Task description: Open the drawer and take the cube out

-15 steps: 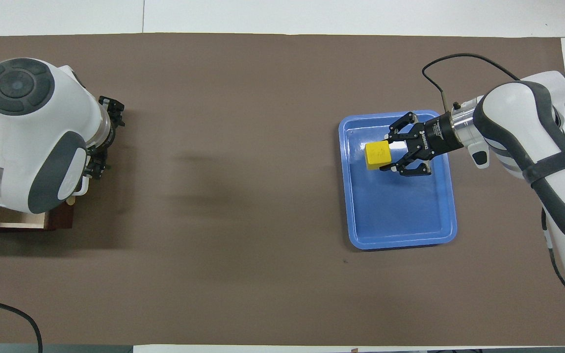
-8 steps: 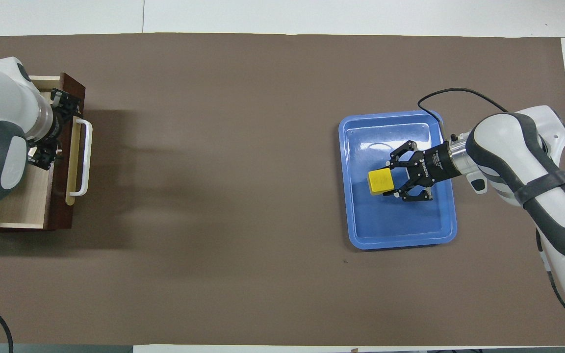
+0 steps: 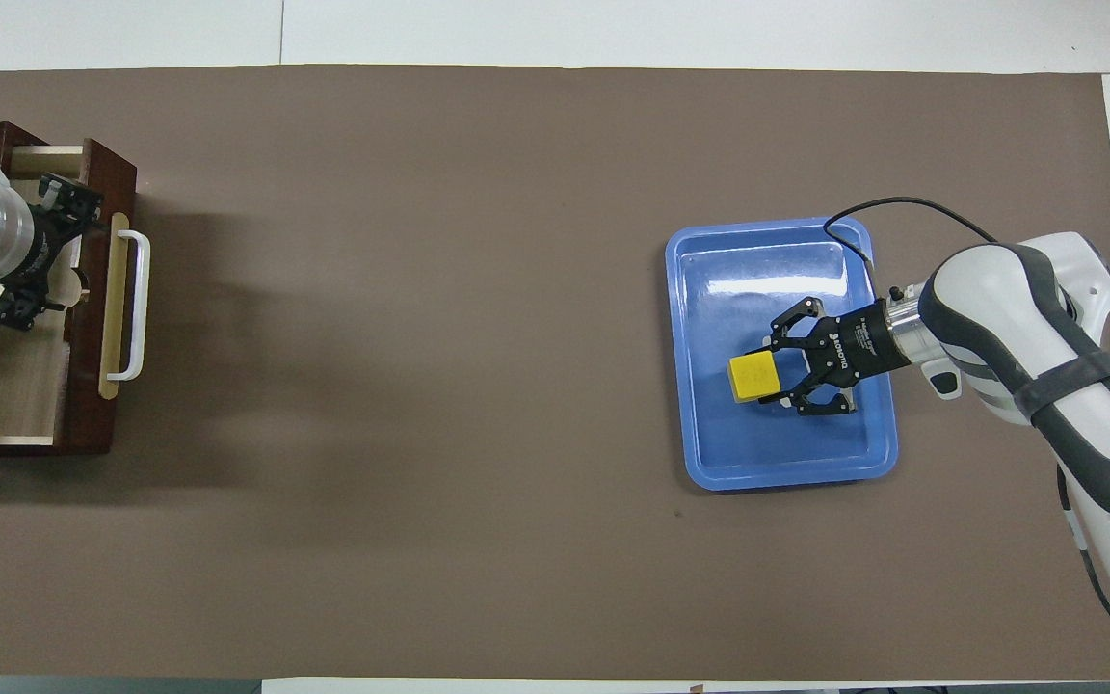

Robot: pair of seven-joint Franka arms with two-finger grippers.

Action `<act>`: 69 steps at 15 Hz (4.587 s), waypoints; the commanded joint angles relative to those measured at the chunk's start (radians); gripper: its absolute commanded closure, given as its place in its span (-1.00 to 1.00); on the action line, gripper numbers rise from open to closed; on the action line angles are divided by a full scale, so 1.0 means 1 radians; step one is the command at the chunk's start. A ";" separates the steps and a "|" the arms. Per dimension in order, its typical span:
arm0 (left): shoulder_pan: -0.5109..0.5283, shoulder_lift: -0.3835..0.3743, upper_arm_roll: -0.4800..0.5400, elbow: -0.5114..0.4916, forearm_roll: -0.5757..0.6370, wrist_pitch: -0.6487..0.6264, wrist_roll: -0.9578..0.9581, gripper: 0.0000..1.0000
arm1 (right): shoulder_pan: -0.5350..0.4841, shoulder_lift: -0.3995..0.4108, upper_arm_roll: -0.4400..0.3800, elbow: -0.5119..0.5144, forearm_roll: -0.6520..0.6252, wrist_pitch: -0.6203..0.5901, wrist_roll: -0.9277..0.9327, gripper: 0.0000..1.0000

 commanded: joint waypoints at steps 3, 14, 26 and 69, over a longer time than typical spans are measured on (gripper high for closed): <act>0.023 -0.024 -0.006 -0.027 0.048 -0.019 0.030 -1.00 | -0.013 -0.048 0.009 -0.068 -0.005 0.013 -0.029 1.00; -0.079 -0.021 -0.012 0.035 0.108 -0.185 -0.336 -1.00 | 0.001 -0.082 0.013 -0.177 0.018 0.051 -0.068 1.00; 0.045 -0.062 -0.011 -0.108 0.109 0.032 -0.284 -1.00 | 0.044 -0.083 0.012 -0.191 0.035 0.083 -0.065 -1.00; -0.063 -0.174 -0.020 0.179 -0.270 -0.421 1.000 -1.00 | -0.156 -0.360 0.196 0.478 -0.859 -0.514 -0.903 -1.00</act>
